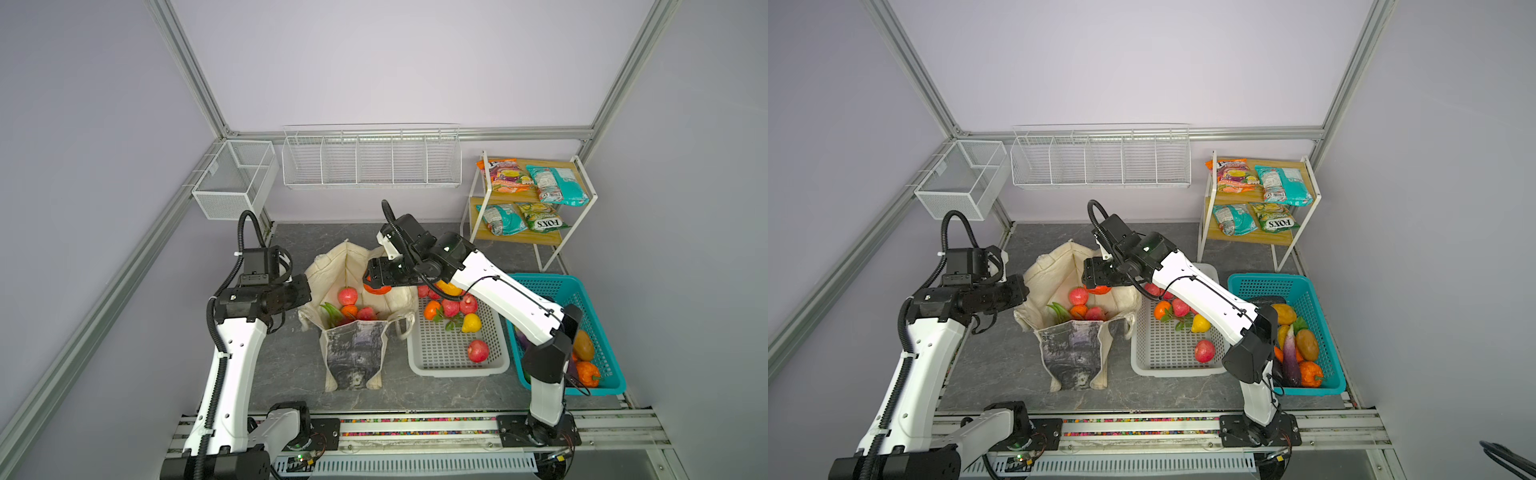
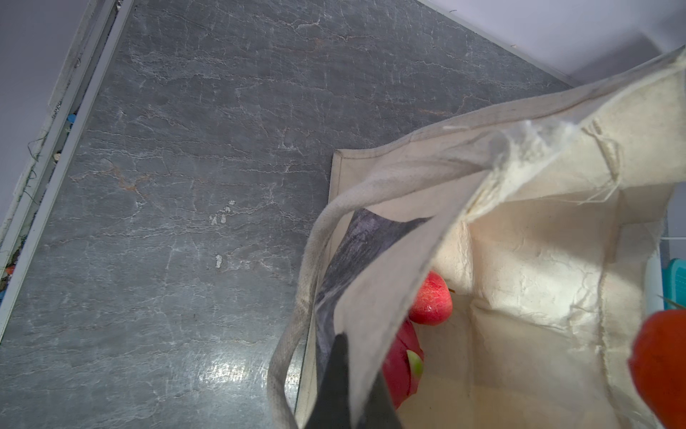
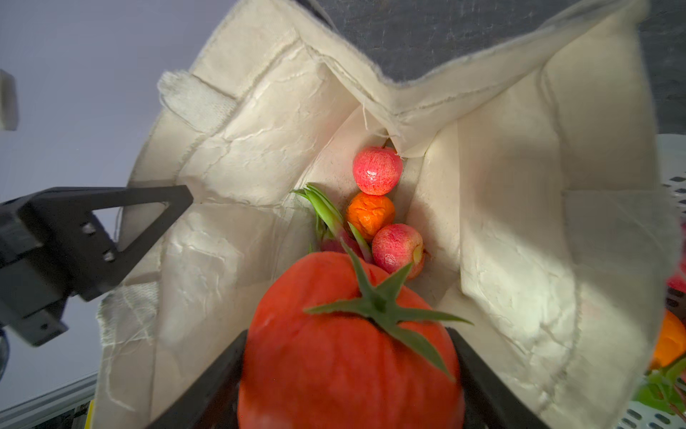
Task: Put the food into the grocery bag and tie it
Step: 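Lift the red tomato with the right gripper and carry it over the tote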
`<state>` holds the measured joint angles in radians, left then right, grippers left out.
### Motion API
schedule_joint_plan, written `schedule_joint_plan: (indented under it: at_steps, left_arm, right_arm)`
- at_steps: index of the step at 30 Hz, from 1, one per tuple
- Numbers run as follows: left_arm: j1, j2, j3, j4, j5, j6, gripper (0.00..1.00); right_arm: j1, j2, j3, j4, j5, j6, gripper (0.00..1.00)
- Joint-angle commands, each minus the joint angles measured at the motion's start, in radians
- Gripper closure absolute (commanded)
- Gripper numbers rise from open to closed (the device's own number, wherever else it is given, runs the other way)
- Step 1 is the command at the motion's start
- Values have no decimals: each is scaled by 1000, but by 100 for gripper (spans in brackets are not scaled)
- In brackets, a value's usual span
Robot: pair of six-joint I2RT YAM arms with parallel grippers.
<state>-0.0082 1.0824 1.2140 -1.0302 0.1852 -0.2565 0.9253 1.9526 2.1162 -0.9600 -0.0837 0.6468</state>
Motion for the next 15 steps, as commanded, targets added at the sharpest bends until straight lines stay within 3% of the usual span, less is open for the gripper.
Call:
schedule_joint_plan:
  at_steps: [1,15]
  left_arm:
    - [5,-19,27,-4,18,-6,100]
    - [4,-26,30,-4,24,-6,100]
  right_arm:
    - [9,38,19,41,-39,-14,36]
    - [46,170,36,59,-34,-35,17]
